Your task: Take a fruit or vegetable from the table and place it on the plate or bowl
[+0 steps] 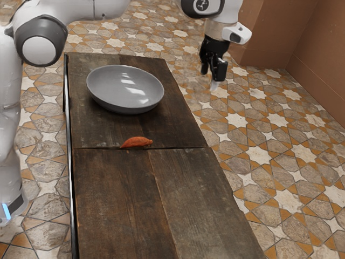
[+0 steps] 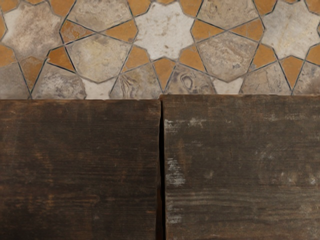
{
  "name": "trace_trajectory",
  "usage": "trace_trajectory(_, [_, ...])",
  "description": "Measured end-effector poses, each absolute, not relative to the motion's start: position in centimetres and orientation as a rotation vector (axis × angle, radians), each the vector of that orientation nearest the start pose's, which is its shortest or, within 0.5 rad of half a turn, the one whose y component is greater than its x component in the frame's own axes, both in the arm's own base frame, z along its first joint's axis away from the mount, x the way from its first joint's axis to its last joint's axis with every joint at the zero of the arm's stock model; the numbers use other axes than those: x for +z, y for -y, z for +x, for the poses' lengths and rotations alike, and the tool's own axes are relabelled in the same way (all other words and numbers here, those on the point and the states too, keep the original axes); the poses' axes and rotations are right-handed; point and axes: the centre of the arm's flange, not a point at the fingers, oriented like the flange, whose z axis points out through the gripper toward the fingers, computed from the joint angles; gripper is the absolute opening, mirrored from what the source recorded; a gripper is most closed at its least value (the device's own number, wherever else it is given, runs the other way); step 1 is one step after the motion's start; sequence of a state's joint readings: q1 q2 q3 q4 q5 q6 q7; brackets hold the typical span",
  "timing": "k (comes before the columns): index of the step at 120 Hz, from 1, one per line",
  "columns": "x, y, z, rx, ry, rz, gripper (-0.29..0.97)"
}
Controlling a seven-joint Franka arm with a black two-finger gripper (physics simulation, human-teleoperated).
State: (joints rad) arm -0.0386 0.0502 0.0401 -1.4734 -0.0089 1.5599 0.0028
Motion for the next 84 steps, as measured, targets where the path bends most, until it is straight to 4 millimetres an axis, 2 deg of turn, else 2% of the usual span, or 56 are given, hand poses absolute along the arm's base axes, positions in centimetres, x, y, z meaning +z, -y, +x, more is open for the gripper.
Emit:
trace_trajectory(4, [66.4,-0.4,58.8,-0.149,0.01,-3.15,0.68])
trace_trajectory(8, [67.5,-2.0,59.6,-0.197,0.052,-3.148,0.68])
trace_trajectory(15, [68.4,-4.8,60.0,-0.233,0.117,-3.145,0.68])
trace_trajectory(23, [68.7,-5.6,60.1,-0.243,0.128,-3.148,0.68])
trace_trajectory(50, [68.8,-5.8,60.1,-0.242,0.1,-3.161,0.68])
trace_trajectory(70, [68.5,-4.0,60.5,-0.239,0.058,-3.169,0.68])
trace_trajectory(84, [65.0,-1.8,62.5,-0.149,0.09,-3.204,0.68])
